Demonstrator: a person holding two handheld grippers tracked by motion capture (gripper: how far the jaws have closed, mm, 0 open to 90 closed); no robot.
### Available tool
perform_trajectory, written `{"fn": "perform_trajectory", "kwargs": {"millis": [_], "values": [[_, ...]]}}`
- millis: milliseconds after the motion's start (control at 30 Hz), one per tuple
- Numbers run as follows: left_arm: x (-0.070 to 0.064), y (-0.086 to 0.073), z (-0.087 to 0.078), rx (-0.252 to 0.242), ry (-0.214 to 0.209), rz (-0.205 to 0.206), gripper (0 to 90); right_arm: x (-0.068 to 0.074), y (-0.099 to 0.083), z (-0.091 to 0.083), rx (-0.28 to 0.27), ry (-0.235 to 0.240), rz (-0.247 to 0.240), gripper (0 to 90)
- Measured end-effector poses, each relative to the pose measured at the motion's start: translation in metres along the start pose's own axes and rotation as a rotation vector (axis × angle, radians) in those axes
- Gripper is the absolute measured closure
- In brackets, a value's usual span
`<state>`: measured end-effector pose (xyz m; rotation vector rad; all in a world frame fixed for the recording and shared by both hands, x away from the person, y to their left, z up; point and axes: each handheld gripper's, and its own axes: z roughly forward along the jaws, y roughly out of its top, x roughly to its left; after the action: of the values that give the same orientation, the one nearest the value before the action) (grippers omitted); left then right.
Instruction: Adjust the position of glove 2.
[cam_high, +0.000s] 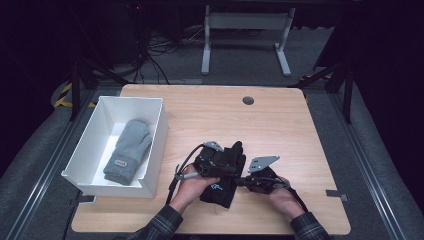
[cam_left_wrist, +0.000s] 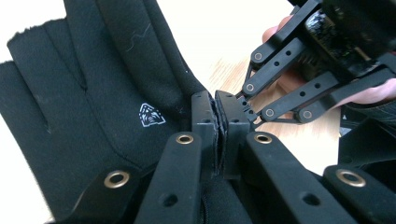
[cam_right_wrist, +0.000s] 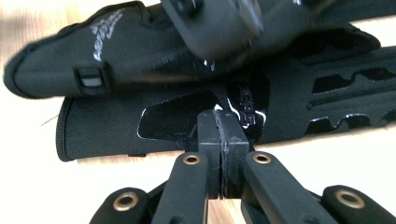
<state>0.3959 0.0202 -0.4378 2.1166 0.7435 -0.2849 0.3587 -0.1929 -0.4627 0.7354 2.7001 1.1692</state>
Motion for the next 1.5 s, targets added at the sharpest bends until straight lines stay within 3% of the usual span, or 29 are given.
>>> {"fn": "perform_trajectory", "kwargs": {"millis": [100, 233, 333, 433, 567, 700, 867, 1100, 1300, 1500], "values": [[0.001, -0.002, 0.005, 0.016, 0.008, 0.005, 87.2, 0.002, 0.003, 0.004, -0.002, 0.002, -0.007, 90.0], [0.002, -0.003, 0.004, 0.0, -0.005, 0.001, 85.2, 0.003, 0.003, 0.004, -0.003, -0.004, -0.015, 90.0], [-0.001, -0.002, 0.002, -0.009, -0.008, 0.009, 79.4, 0.0, 0.002, -0.004, -0.004, -0.015, -0.02, 89.7], [-0.004, -0.002, 0.0, -0.019, -0.008, 0.018, 78.6, -0.007, -0.004, -0.016, -0.013, -0.047, 0.001, 82.3], [-0.01, -0.003, 0.003, -0.002, 0.004, 0.048, 89.5, -0.015, -0.011, -0.029, -0.025, -0.086, 0.03, 73.8], [-0.016, -0.007, 0.014, 0.053, 0.015, 0.066, 89.8, -0.029, -0.021, -0.042, -0.041, -0.147, 0.083, 53.4], [-0.021, -0.012, 0.025, 0.121, 0.05, 0.091, 89.8, -0.043, -0.033, -0.049, -0.057, -0.209, 0.122, 41.3], [-0.021, -0.021, 0.011, 0.17, 0.121, 0.128, 89.8, -0.054, -0.043, -0.051, -0.044, -0.302, 0.136, 32.7], [-0.016, -0.028, -0.003, 0.173, 0.148, 0.125, 89.8, -0.059, -0.047, -0.05, -0.038, -0.33, 0.131, 29.8], [-0.009, -0.036, -0.016, 0.176, 0.178, 0.125, 89.8, -0.061, -0.048, -0.049, -0.05, -0.326, 0.138, 27.5]]}}
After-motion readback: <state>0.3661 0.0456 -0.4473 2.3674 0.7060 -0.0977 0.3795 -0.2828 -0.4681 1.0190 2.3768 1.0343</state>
